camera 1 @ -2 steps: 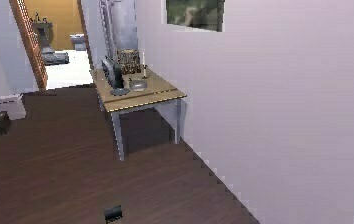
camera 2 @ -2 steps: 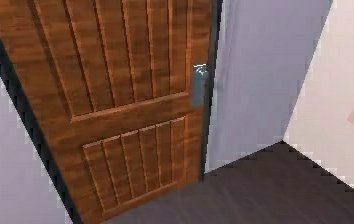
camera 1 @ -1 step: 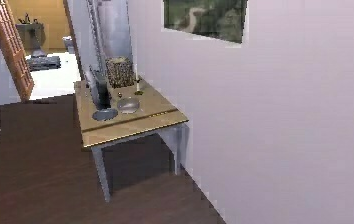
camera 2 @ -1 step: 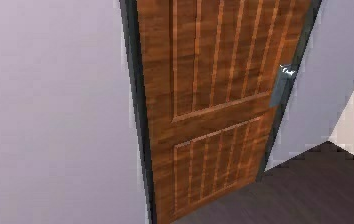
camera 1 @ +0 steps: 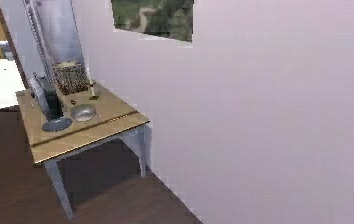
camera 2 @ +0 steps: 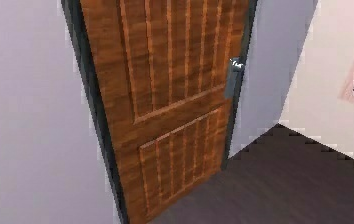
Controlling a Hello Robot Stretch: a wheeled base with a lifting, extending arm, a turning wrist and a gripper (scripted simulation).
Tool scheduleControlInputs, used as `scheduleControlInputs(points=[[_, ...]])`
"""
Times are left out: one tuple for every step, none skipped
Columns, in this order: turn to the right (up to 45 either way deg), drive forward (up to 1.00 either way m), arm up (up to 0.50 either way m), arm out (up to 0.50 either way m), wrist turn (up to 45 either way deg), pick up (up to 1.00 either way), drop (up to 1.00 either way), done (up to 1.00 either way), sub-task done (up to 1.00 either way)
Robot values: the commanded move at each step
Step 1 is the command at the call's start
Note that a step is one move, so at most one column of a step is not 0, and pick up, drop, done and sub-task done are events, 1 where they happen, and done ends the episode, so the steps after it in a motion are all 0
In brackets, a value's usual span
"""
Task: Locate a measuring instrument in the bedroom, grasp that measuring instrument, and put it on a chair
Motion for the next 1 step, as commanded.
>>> scheduleControlInputs(points=[[0.0,0.40,0.00,0.00,0.0,0.00,0.00,0.00,0.00]])
